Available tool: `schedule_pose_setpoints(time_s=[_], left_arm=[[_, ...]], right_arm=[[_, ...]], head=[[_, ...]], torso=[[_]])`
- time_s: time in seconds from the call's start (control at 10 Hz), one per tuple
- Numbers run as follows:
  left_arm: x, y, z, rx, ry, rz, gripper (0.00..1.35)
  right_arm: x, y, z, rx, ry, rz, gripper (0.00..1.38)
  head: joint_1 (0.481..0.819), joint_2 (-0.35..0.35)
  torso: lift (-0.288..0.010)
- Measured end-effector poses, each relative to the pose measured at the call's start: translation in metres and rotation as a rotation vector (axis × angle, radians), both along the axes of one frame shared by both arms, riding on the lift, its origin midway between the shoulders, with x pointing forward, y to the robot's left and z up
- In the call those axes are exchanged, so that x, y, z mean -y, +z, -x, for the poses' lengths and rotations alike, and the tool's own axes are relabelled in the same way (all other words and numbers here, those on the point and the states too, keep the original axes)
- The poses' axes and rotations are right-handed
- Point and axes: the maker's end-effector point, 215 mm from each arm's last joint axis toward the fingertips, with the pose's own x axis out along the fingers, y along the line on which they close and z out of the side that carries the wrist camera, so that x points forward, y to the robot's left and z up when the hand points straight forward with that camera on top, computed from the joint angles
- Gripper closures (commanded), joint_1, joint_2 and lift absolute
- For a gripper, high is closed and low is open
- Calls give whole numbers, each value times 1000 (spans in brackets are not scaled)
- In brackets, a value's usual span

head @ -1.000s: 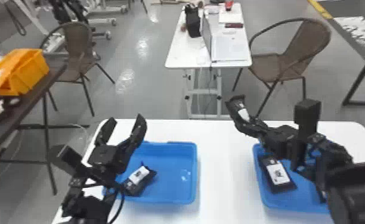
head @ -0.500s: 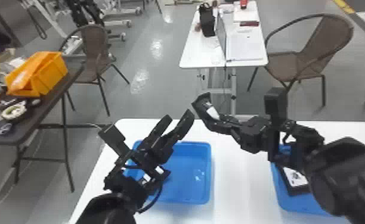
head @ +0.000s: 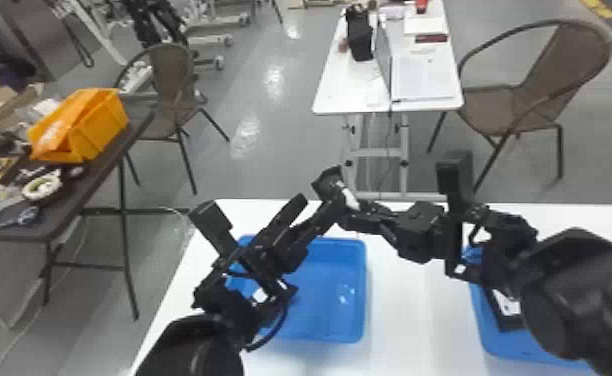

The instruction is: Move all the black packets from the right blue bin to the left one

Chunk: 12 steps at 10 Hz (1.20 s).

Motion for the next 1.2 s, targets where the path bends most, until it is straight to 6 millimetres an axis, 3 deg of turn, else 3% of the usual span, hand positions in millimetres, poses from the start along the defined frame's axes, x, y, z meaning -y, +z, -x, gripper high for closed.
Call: schedule_pose_setpoints(time_s=[0.3, 0.4, 0.5, 0.6, 0.9, 1.2], left_arm=[[10, -9, 0, -37, -20, 4, 193], [14, -14, 0, -63, -26, 11, 265], [17, -16, 1, -77, -33, 19, 952], [16, -16, 1, -77, -32, 22, 1187], [-4, -1, -1, 0, 36, 12, 1220], [8, -15, 3, -56, -18, 75, 1220]], right_arm=[[-14, 5, 1, 5, 21, -11, 1096], [-16, 4, 1, -5, 22, -17, 1096], [-17, -2, 1, -34, 19, -33, 1096], [-17, -5, 2, -51, 17, -44, 1096], [-17, -6, 2, -47, 18, -54, 1096], [-24, -6, 0, -56, 22, -80, 1087]], head=[[695, 237], [695, 236], [695, 234], [695, 234], [695, 250], [695, 249]], torso=[[0], [0], [0], [0], [0], [0]])
